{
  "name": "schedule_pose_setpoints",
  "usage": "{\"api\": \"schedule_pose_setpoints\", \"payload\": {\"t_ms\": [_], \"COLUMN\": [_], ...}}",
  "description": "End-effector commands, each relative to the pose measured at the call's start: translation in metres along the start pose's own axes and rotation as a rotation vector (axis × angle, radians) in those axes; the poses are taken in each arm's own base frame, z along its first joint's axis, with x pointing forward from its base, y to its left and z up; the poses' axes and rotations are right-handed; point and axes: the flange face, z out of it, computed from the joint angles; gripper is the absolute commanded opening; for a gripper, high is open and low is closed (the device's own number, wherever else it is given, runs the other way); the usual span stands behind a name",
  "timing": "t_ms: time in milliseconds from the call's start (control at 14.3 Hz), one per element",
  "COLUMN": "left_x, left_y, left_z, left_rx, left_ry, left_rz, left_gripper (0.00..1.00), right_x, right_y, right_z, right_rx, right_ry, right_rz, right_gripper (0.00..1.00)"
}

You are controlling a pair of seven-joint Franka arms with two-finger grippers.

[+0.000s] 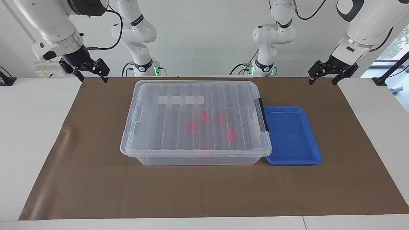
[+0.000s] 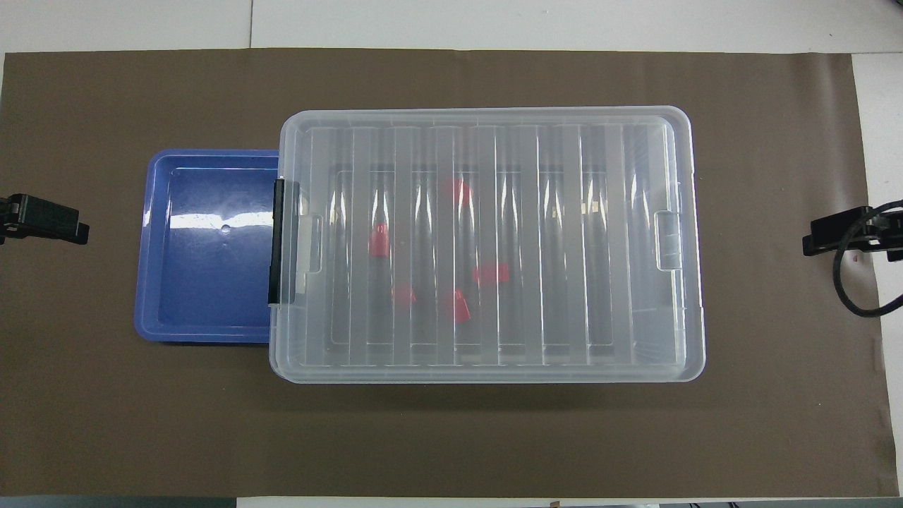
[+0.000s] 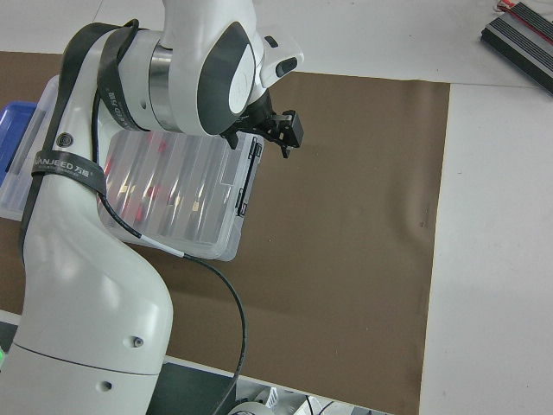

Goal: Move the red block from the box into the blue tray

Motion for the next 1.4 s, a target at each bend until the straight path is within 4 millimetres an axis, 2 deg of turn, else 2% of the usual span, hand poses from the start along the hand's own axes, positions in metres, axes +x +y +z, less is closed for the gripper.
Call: {"api": "schedule_pose_setpoints", "payload": {"t_ms": [0,70,210,349,489,699,908,1258,1328], "left_x": [0.000,0.001,0.002,0.003,0.003,0.003,0.002,0.003,0.003], "left_y": [-0.019,-0.022,-0.022,-0.021,-0.017,-0.008,-0.005,0.001,0.001], "left_z": [-0.008,-0.008,-0.009,-0.009,-0.007,-0.006,-0.003,-0.004,-0.003], "left_rx": [0.014,0.014,0.014,0.015,0.015,0.014,0.014,0.012,0.012], "left_ry": [0.009,0.007,0.012,0.021,0.012,0.009,0.008,0.018,0.018], "left_rz": [0.003,0.022,0.031,0.036,0.042,0.057,0.063,0.073,0.073], "left_gripper": [1.00,1.00,1.00,1.00,1.00,1.00,1.00,1.00,1.00], "right_x": [-0.001,0.001,0.009,0.026,0.035,0.051,0.057,0.061,0.061], "right_y": [0.002,0.002,-0.005,-0.021,-0.042,-0.043,-0.047,-0.049,-0.044], "right_z": [0.021,0.037,0.050,0.076,0.090,0.110,0.127,0.139,0.140], "right_rx": [0.018,0.018,0.018,0.017,0.015,0.015,0.018,0.032,0.031], "right_ry": [0.031,0.041,0.067,0.054,0.061,0.084,0.084,0.084,0.081], "right_rz": [-0.003,-0.001,-0.006,0.047,0.023,0.027,0.025,0.036,0.035], "right_gripper": [1.00,1.00,1.00,1.00,1.00,1.00,1.00,1.00,1.00]}}
